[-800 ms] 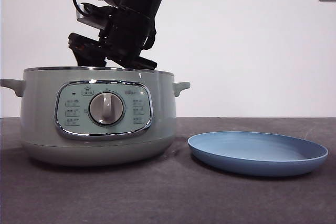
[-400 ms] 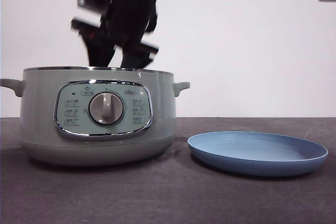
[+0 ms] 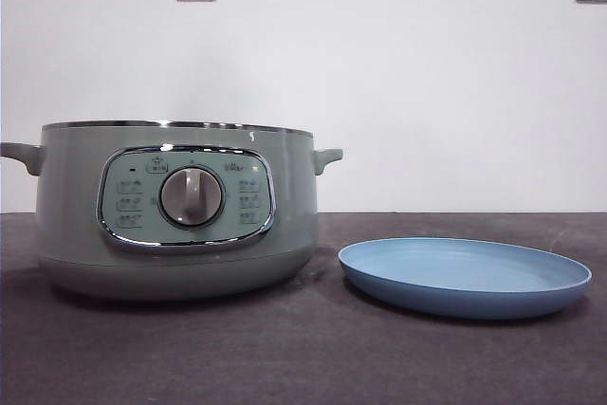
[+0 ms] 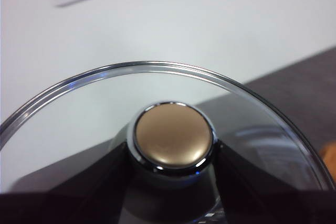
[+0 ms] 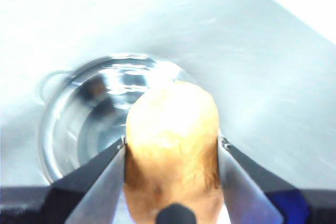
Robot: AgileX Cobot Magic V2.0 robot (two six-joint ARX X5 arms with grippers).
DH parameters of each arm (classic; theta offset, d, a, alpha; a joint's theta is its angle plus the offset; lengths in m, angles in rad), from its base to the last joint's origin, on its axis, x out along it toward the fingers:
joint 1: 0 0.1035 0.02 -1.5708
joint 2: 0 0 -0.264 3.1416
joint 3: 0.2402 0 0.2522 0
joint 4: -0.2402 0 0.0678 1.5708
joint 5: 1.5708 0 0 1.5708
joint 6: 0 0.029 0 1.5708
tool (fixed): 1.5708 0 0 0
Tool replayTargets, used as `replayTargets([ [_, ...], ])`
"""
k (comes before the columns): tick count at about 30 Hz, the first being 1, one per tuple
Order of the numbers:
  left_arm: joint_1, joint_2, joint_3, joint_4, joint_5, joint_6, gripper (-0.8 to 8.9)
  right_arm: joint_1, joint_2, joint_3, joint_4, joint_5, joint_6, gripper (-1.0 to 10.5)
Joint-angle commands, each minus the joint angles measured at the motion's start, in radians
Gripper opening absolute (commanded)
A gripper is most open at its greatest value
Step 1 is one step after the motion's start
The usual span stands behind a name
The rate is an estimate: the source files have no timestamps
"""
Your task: Take the potato out from the steamer,put the potato on the plate,close the lid
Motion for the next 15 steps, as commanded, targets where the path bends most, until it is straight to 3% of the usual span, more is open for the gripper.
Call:
replayTargets([
  [1,-0.001,0.012,0.013,-0.006,0.060,0.011,-0.09,-0.050,-0.043,-0.010,-0.068,0.047,0.041,-0.1],
  [10,-0.004,0.085,0.013,-0.008,0.207,0.009,-0.08,-0.253,-0.110,-0.013,-0.141,0.039,0.171,-0.1],
  [15,-0.004,0.109,0.013,-0.008,0.212,0.008,-0.08,-0.291,-0.106,-0.098,-0.140,0.038,0.190,-0.1],
])
